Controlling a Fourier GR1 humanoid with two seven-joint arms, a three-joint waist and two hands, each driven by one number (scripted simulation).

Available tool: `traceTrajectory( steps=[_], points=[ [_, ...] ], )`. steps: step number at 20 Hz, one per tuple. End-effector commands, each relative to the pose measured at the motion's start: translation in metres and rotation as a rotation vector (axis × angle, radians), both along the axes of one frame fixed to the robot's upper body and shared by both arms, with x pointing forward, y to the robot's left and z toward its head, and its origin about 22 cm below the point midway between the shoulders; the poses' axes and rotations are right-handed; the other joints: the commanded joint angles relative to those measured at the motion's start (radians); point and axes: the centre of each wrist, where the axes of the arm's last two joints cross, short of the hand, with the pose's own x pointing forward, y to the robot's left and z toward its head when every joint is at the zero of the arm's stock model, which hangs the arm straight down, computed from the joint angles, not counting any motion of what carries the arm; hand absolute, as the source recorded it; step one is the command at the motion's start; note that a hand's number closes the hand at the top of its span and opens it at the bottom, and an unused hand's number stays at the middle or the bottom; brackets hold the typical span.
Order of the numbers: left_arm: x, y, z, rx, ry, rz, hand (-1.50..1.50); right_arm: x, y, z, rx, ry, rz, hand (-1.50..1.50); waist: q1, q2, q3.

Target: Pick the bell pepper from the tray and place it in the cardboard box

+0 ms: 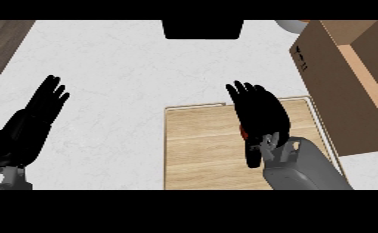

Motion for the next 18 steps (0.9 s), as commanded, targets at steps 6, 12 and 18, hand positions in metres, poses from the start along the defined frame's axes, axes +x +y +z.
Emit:
traceTrajectory(
  steps=[6,12,18],
  points=[
    [0.003,0.004,0.008,0.006,-0.009,0.016,0.00,-0.002,0.001,-0.007,-0.089,0.027,-0.069,-1.50,-0.003,0.000,0.000],
    [-0.007,-0.017,0.000,-0.003,0.009,0.009,0.00,-0.011,0.000,-0.034,-0.128,0.089,-0.053,-1.50,-0.001,-0.001,0.000],
    [0.006,0.011,0.007,-0.004,-0.012,0.007,0.00,0.008,-0.025,-0.043,-0.136,0.111,-0.077,-1.50,-0.002,0.000,0.000]
  ],
)
